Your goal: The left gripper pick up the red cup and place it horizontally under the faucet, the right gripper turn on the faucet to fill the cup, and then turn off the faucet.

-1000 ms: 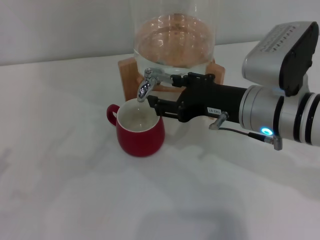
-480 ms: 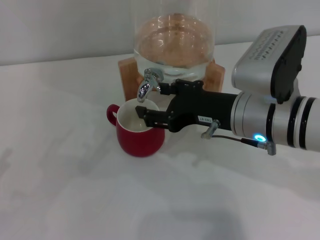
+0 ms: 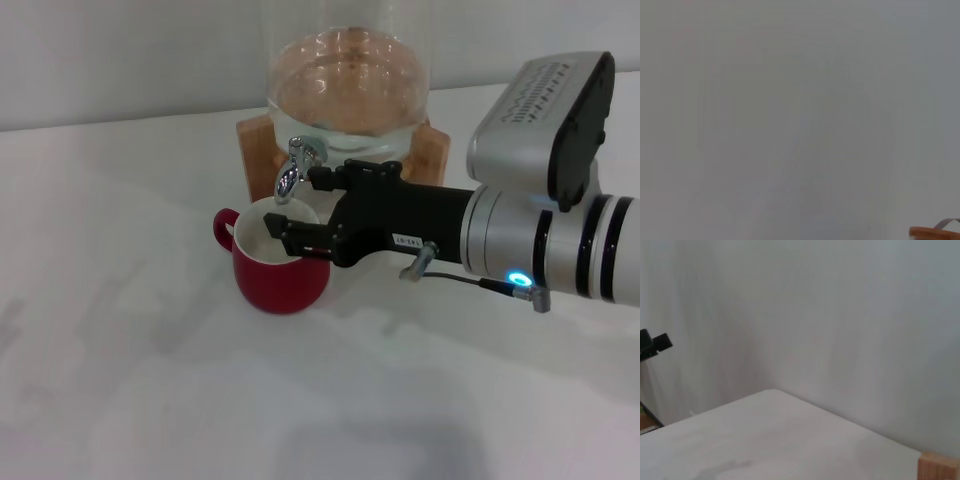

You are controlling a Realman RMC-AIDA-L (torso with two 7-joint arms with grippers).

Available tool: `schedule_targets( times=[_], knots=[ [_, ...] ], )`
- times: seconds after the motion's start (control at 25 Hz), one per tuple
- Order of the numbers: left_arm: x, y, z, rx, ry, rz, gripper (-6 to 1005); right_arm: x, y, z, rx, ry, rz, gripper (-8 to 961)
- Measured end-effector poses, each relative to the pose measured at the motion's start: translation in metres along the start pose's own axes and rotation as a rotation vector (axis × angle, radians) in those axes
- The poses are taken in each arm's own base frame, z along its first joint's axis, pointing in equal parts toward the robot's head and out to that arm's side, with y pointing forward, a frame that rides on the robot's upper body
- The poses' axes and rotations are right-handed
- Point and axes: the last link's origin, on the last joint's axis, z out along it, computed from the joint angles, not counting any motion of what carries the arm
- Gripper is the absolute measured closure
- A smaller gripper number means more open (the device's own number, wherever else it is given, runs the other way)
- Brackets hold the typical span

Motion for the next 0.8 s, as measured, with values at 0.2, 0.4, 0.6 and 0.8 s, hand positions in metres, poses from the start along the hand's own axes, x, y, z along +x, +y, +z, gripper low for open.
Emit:
schedule_targets(
  times=[0.2,0.4,0.6,0.8],
  knots=[
    [0.000,0.000,-0.001,-0.001,0.001,0.000,136,0.001,-0.003,-0.001,0.011,-0.001,0.003,217],
    [0.001,0.001,-0.002,-0.001,0.003,0.000,136,0.001,-0.007,-0.004,0.044,-0.014,0.011,217],
    [0.001,0.001,-0.002,-0.002,0.004,0.000,134,0.002,-0.010,-0.006,0.070,-0.024,0.019,217],
    [0.001,0.000,-0.001,0.000,0.008,0.002,135,0.003,-0.008,-0.011,0.112,-0.047,0.020,217]
  ],
)
